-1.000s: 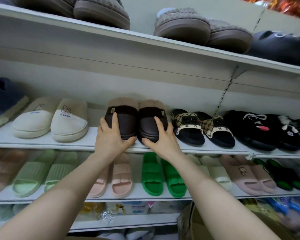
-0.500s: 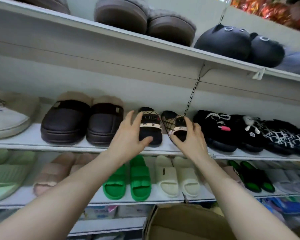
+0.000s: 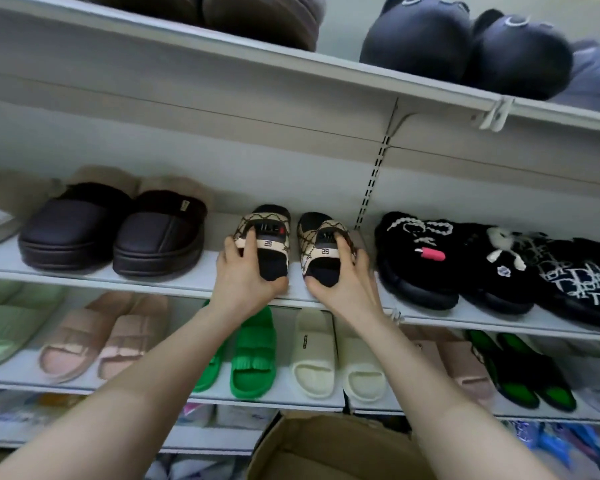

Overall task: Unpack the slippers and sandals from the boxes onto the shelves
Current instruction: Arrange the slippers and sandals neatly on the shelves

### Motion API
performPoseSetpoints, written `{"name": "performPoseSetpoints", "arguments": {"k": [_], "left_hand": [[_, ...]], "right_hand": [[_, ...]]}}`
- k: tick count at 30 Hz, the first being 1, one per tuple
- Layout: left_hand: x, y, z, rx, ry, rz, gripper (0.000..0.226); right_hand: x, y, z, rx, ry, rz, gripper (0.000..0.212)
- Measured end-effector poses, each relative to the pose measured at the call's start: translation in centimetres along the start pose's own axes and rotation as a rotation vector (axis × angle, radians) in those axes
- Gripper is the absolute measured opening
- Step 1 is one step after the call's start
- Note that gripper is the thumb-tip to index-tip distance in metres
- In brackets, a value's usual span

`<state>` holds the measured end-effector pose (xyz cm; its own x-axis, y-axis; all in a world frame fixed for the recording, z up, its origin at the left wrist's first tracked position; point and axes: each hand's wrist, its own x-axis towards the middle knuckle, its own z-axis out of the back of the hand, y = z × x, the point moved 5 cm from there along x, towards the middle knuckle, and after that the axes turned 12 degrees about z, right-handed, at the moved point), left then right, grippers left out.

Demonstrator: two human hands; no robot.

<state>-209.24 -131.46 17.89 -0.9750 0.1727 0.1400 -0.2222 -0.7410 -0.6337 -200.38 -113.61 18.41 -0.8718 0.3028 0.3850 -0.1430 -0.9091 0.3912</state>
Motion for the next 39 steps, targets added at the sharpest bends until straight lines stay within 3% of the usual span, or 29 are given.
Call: {"name": "performPoseSetpoints", "arguments": {"k": [5,11,17,21,26,31,35,39], "left_hand": [[-1.4,-0.1,-0.5,-0.017,-0.057,-0.046,0.105],[-1.6,-0.4,-0.6,0.065,-0.087,-0.075,0.103],[-0.6,0.0,-0.6,0.12,-0.007,-0.057,0.104],[-0.8,-1.5,1.1,0.196,-0.079,-0.095,0.101],[-3.4,-8.6,1.1,0.037,-0.176,-0.325,0.086],[-7.2,-16.1,-4.5,-0.087,-0.031,-0.385,0.092],[-8.3,-20.6,-9.8,-0.143,0.081,-0.241,0.109],[-8.5,-22.5,-13.2,-0.064,0.1,-0.048,0.121]], "right_hand": [[-0.8,0.4,-0.2,0.075,-0.01,0.045,0.094],[-0.7,1.1,-0.3,0.034,0.104,0.027,0.088],[-0.8,1.3,0.8,-0.033,0.181,0.025,0.086],[-1.9,1.0,5.0,-0.118,-0.002,0.215,0.069],[-3.6,-4.6,12.3,-0.229,-0.335,0.307,0.056],[-4.5,-15.4,17.5,-0.272,-0.388,0.118,0.072],[-4.6,-22.4,17.9,-0.159,-0.173,-0.082,0.099],[-4.3,-25.3,17.3,-0.016,-0.041,-0.07,0.109]]}}
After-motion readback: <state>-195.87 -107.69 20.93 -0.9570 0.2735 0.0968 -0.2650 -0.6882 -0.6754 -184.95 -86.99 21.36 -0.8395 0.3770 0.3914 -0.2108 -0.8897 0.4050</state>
